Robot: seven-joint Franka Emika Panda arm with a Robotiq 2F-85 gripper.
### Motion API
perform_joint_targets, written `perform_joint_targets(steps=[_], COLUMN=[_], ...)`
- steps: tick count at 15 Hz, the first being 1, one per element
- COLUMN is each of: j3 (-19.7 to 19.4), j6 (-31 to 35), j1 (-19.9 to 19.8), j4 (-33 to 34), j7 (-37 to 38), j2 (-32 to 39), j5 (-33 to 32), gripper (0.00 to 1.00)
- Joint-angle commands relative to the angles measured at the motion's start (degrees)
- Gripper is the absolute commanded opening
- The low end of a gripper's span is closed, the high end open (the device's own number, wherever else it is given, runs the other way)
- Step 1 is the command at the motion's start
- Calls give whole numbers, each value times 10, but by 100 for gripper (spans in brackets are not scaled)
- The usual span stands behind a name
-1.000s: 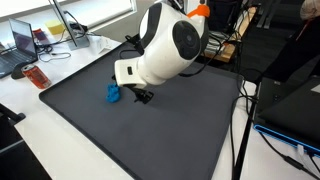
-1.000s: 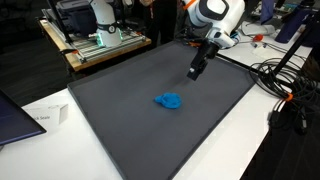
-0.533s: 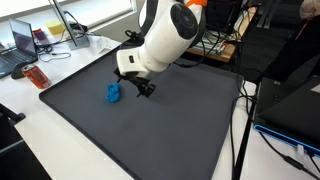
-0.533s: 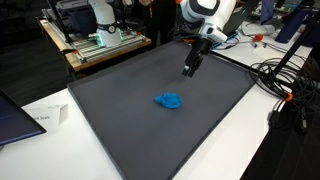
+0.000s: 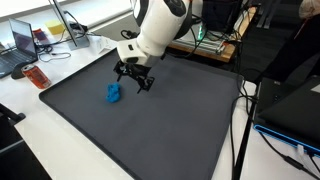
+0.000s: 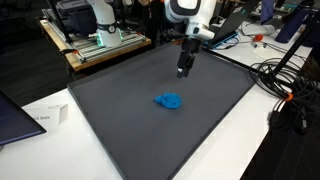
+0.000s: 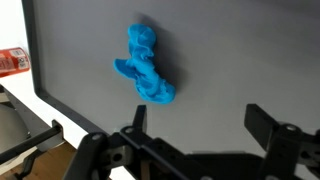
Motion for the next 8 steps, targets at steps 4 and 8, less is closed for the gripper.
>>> perform_joint_targets(steps=[4,8], j3=[-23,-43], j6=[122,192], j1=[-28,-40], j4=[-117,-156], j7=[13,12], j2=[-79,-108], j5=[-73,-106], gripper=[100,100])
